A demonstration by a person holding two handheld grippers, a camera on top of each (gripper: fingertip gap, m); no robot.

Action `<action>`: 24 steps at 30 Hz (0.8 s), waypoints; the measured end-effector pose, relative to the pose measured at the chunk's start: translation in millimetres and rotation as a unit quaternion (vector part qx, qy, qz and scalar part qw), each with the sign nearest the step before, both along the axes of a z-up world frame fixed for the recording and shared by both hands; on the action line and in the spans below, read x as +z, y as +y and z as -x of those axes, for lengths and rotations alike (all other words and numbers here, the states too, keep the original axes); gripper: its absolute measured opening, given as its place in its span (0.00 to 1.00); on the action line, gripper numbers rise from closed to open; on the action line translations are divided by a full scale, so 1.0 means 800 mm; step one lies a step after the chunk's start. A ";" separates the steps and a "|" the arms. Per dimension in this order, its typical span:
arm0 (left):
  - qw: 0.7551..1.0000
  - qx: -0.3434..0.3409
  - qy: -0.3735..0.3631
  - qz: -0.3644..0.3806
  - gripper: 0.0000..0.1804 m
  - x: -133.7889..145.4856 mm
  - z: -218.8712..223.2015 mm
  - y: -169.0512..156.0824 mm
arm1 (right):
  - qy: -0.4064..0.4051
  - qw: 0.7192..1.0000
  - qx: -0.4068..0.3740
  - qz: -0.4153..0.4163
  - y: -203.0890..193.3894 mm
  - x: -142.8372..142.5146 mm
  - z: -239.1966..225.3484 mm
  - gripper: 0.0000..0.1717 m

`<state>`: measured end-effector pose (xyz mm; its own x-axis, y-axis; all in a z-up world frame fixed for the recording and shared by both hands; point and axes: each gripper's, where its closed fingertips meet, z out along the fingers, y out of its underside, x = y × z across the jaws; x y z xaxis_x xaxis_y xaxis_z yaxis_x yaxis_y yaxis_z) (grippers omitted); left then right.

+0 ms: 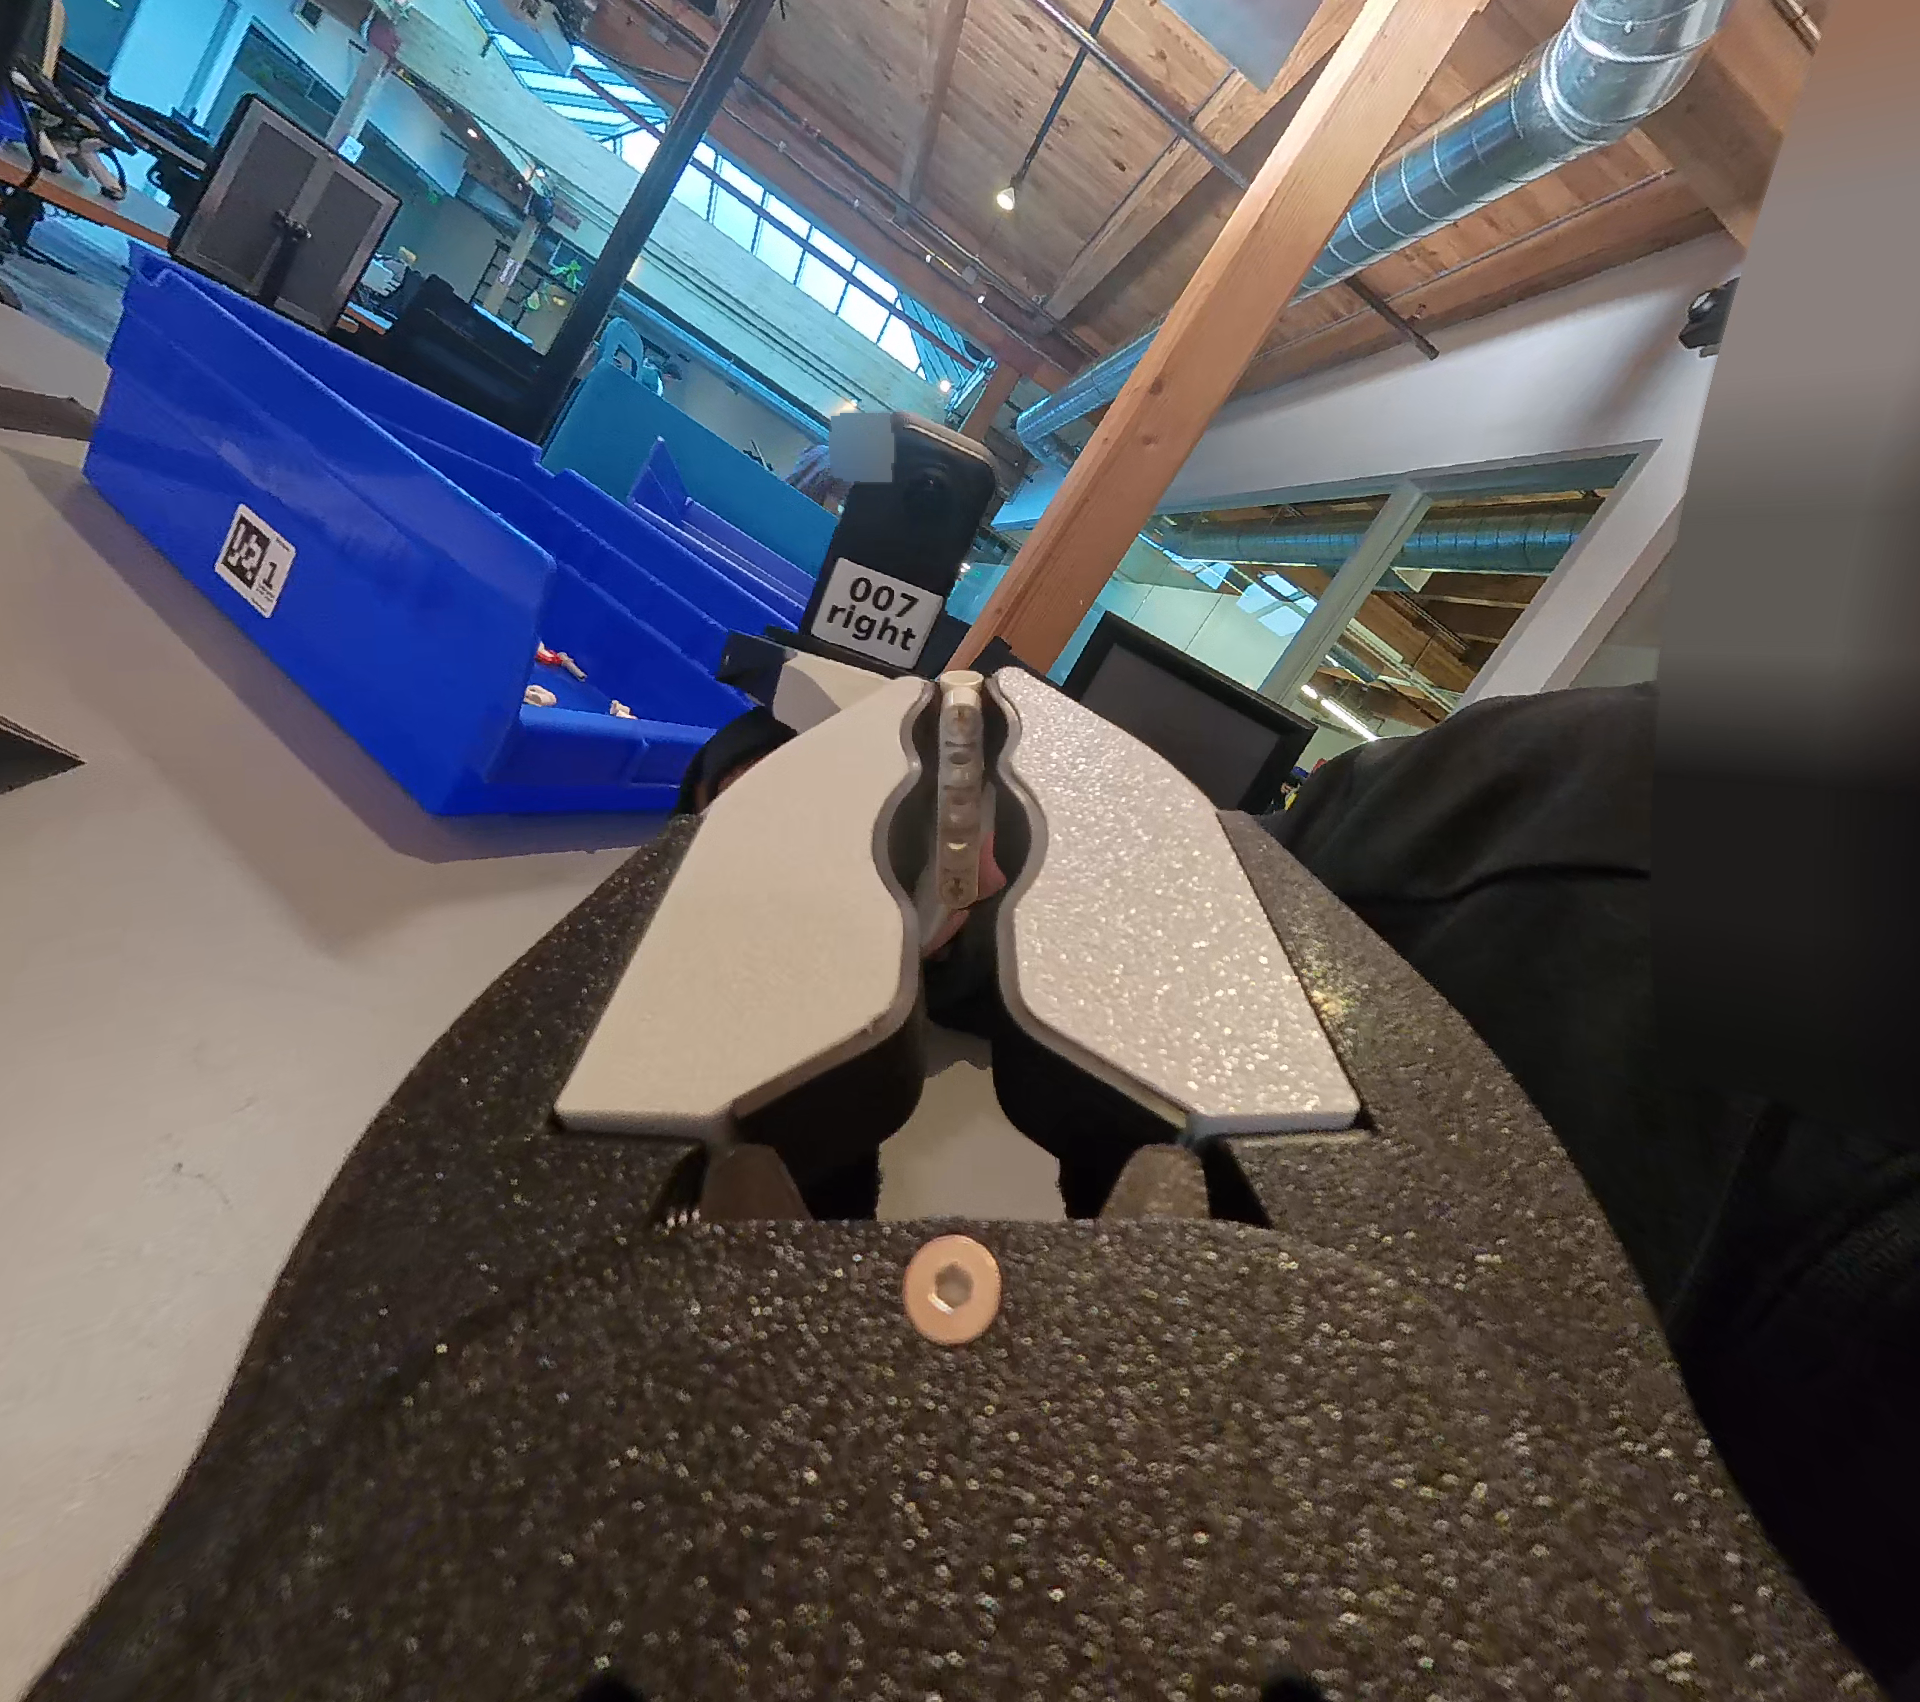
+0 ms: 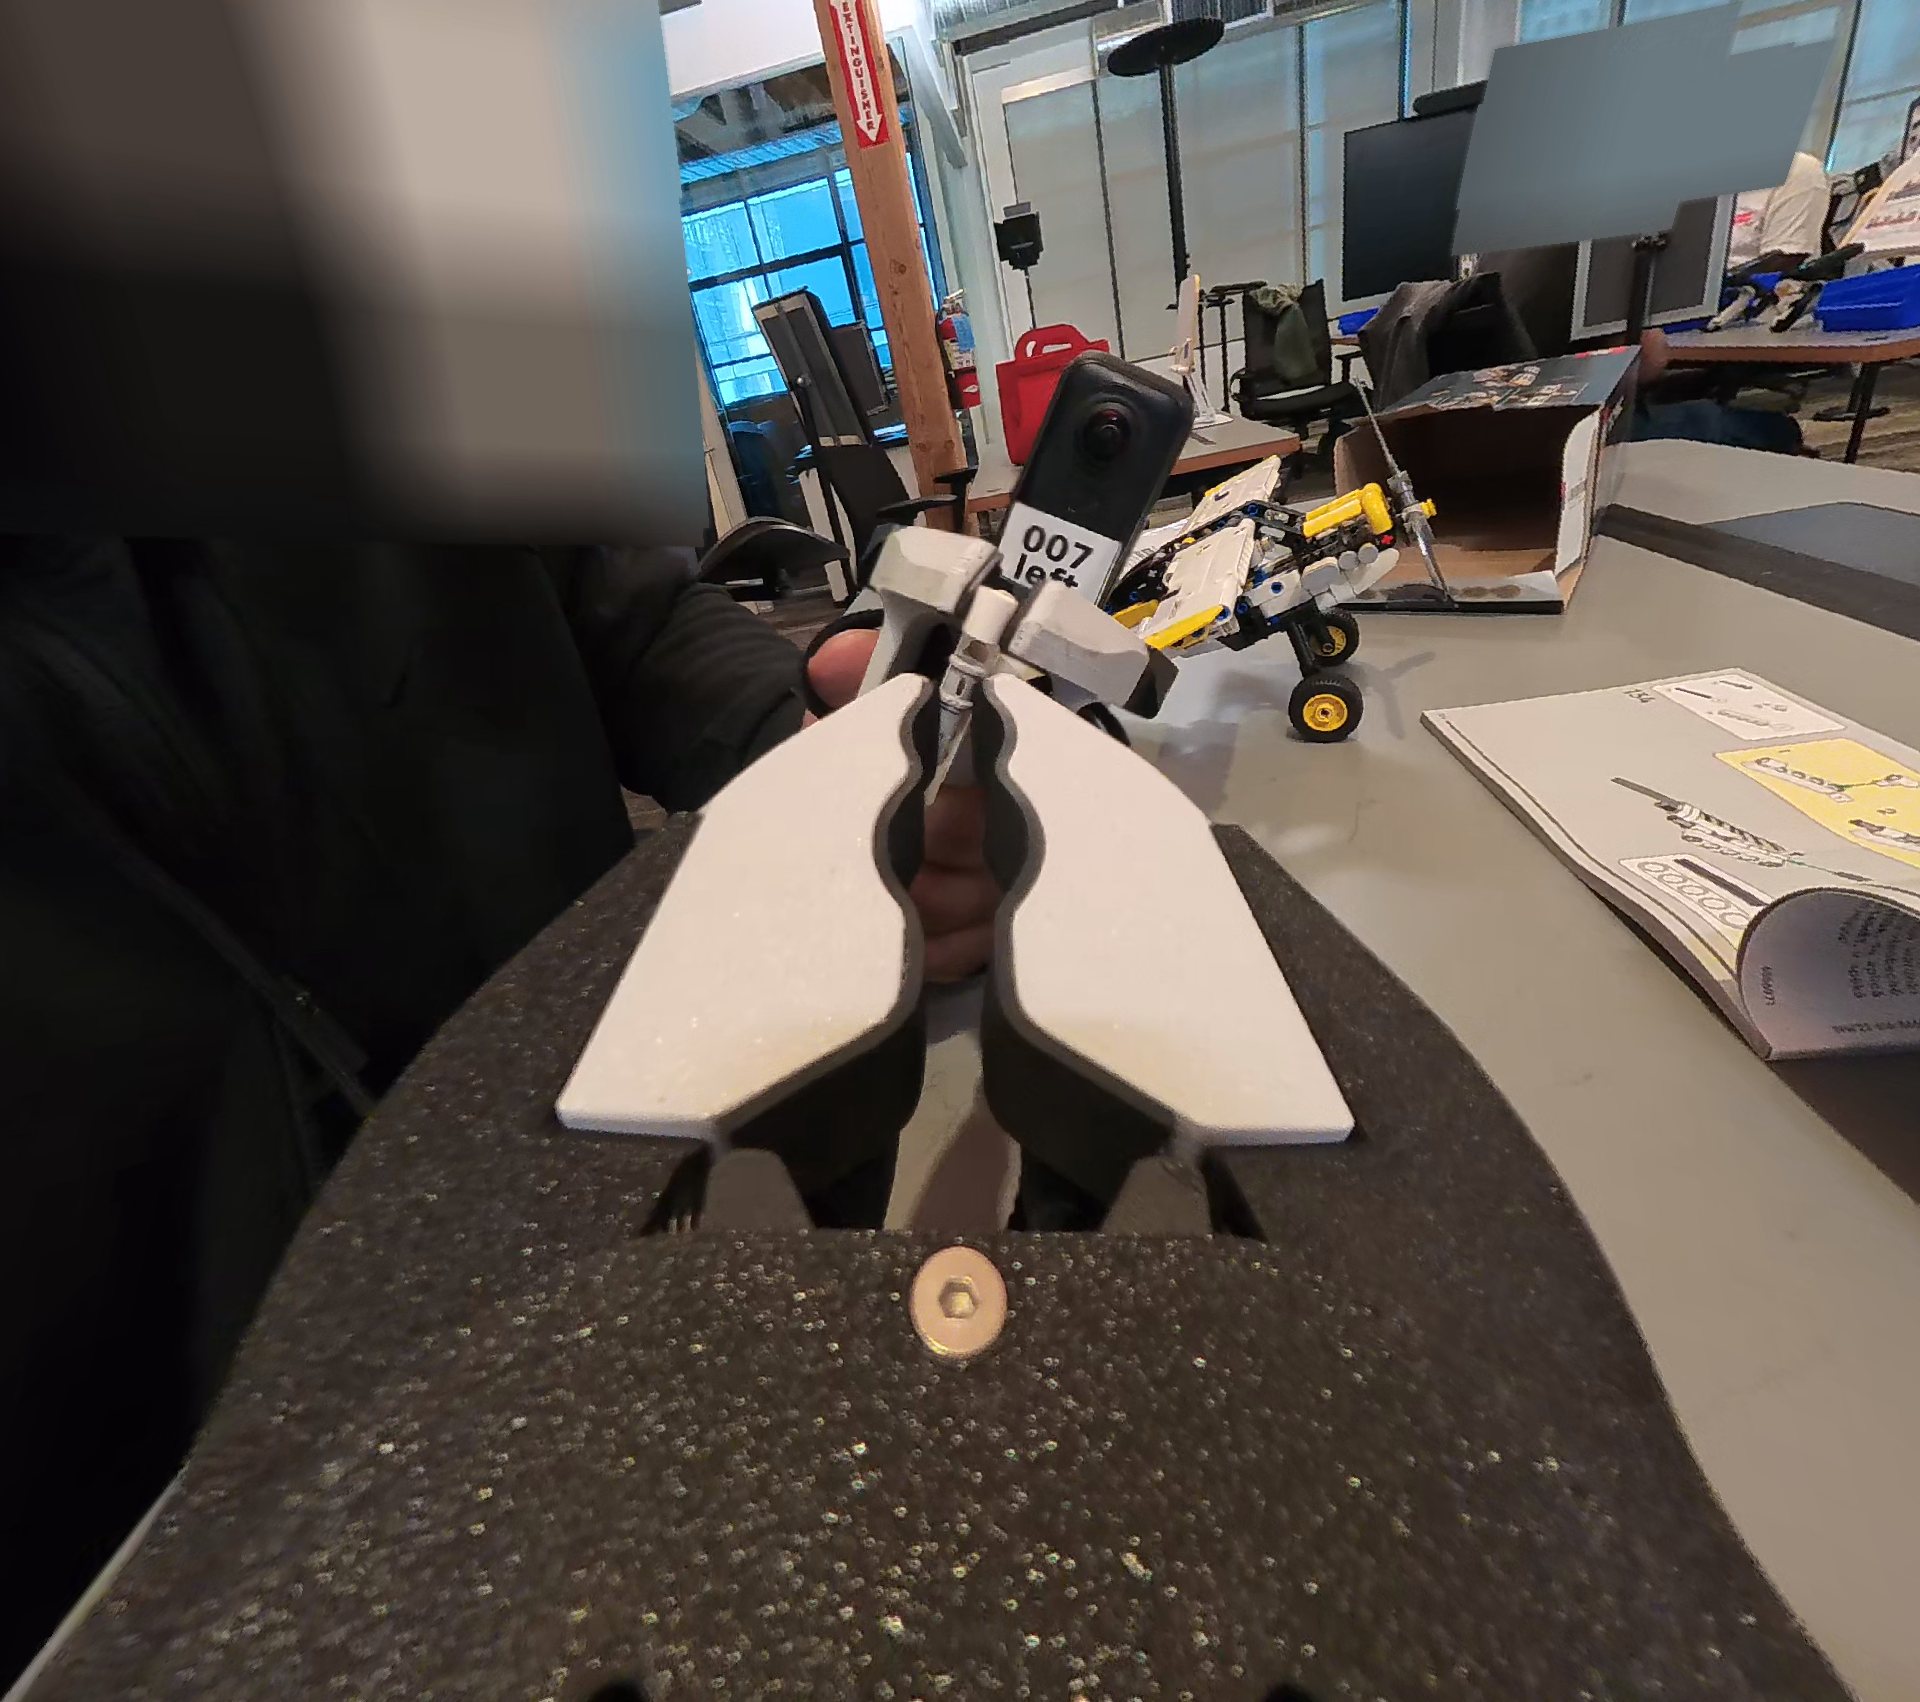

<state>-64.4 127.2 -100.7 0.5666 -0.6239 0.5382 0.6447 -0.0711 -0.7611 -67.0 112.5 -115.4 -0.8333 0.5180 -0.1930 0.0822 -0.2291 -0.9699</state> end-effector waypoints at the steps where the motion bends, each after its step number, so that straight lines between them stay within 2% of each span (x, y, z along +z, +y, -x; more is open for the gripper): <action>1: 1.000 0.001 -0.001 0.002 0.04 0.000 0.001 0.001 | 0.005 1.000 -0.006 -0.003 0.001 0.000 0.001 0.04; 9: 1.000 -0.001 -0.012 0.009 0.04 -0.001 0.004 0.002 | 0.029 0.998 -0.042 -0.033 0.009 0.003 0.002 0.05; 13: 1.000 -0.008 -0.029 0.008 0.04 0.001 0.005 0.002 | 0.041 0.997 -0.054 -0.036 0.018 0.010 0.001 0.09; 16: 0.998 -0.027 -0.056 0.012 0.04 0.003 0.005 0.001 | 0.068 0.991 -0.071 -0.090 0.015 0.006 -0.001 0.12; 20: 0.996 -0.036 -0.076 0.020 0.04 0.001 0.003 0.002 | 0.128 0.968 -0.104 -0.191 0.003 0.002 -0.004 0.17; 24: 0.996 -0.033 -0.074 0.024 0.04 0.000 0.003 0.003 | 0.169 0.948 -0.125 -0.240 -0.001 0.003 -0.008 0.18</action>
<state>-67.0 129.9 -100.4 0.4378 -0.6289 0.6425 0.7423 -0.1503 -0.6530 -60.2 111.6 -112.9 -0.6453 0.6678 0.3708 -0.2504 0.2737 -0.9286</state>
